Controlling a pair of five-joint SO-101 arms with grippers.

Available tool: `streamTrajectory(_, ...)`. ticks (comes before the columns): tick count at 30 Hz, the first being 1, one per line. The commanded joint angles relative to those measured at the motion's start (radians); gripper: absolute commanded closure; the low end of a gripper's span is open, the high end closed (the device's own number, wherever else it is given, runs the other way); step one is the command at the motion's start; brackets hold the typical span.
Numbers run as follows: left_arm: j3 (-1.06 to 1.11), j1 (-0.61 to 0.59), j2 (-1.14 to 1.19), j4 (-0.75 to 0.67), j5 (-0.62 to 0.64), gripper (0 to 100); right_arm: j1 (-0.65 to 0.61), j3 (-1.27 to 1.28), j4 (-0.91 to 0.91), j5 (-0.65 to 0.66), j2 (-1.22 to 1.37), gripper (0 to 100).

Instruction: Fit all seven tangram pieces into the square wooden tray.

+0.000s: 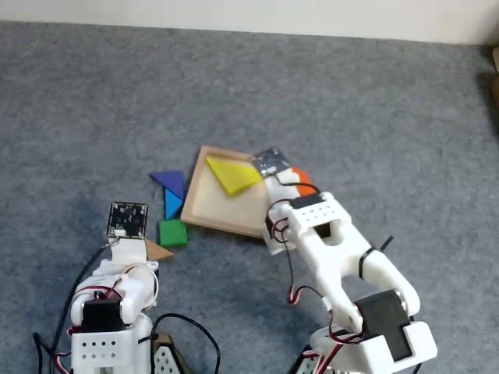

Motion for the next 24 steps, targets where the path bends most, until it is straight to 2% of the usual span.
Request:
streamTrajectory(1, 0.021, 0.021, -0.045, 0.008, -0.003, 99, 0.042, -0.005, -0.038, -0.003, 0.007, 63.0)
streamTrajectory(9, 0.021, 0.021, -0.045, 0.008, -0.003, 99, 0.042, -0.005, -0.038, -0.003, 0.007, 63.4)
streamTrajectory(13, 0.021, 0.021, -0.045, 0.008, -0.003, 99, 0.042, -0.005, -0.047, -0.003, 0.007, 69.9)
streamTrajectory(24, 0.021, 0.021, -0.045, 0.008, -0.003, 99, 0.044, -0.001, -0.064, -0.003, 0.007, 75.5)
